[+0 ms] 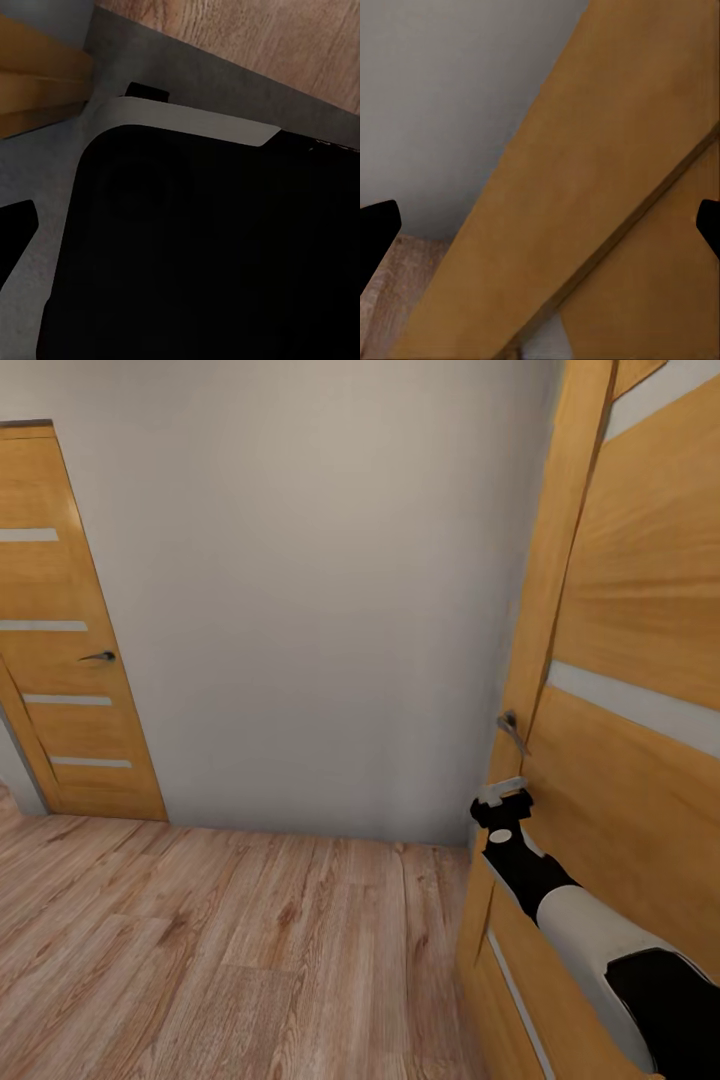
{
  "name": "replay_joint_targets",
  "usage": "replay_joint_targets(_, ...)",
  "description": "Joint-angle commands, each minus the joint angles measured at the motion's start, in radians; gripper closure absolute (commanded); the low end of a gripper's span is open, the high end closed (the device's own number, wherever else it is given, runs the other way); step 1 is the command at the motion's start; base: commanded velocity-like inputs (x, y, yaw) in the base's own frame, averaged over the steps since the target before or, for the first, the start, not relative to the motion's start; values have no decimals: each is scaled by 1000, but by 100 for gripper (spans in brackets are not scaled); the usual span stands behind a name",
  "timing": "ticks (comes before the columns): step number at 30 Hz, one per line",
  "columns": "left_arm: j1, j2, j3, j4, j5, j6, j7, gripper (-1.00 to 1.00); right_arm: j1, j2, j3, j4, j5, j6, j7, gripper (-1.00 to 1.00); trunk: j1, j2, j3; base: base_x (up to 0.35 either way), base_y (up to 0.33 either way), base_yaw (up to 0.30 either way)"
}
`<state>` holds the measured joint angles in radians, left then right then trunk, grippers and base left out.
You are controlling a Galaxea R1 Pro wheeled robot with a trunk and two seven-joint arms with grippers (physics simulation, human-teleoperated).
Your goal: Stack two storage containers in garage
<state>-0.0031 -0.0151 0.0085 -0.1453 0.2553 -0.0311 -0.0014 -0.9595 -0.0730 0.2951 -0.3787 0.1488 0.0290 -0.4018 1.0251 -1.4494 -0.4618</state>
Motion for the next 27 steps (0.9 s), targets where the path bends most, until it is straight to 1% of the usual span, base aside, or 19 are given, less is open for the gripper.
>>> replay_joint_targets(1,0,0,1,0,6,-2,0,-100,-1,-15,-11,1,5,4,-10,-100,0,-1,-1,0,0,0)
replay_joint_targets(2,0,0,1,0,6,-2,0,-100,-1,-40,-15,1,4,3,-9,-100,0,-1,-1,0,0,0)
replay_joint_targets(3,0,0,1,0,6,-2,0,-100,-1,-43,-16,1,3,3,-9,-100,0,-1,-1,0,0,0)
replay_joint_targets(9,0,0,1,0,6,-2,0,-100,-1,-54,-17,1,2,3,-9,-100,0,-1,-1,0,0,0)
replay_joint_targets(15,0,0,1,0,6,-2,0,-100,-1,-56,-19,1,2,3,-9,-100,0,-1,-1,0,0,0)
replay_joint_targets(17,0,0,1,0,6,-2,0,-100,-1,-58,-28,2,2,4,-9,-100,0,-1,-1,0,0,0)
replay_joint_targets(20,0,0,1,0,6,-2,0,-100,-1,-71,-54,1,2,4,-9,-100,0,-1,-1,0,0,0)
replay_joint_targets(23,0,0,1,0,6,-2,0,-100,-1,-79,-70,1,2,5,-9,-100,0,-1,-1,0,0,0)
replay_joint_targets(27,0,0,1,0,6,-2,0,-100,-1,-89,-80,1,2,5,-9,-100,0,-1,-1,0,0,0)
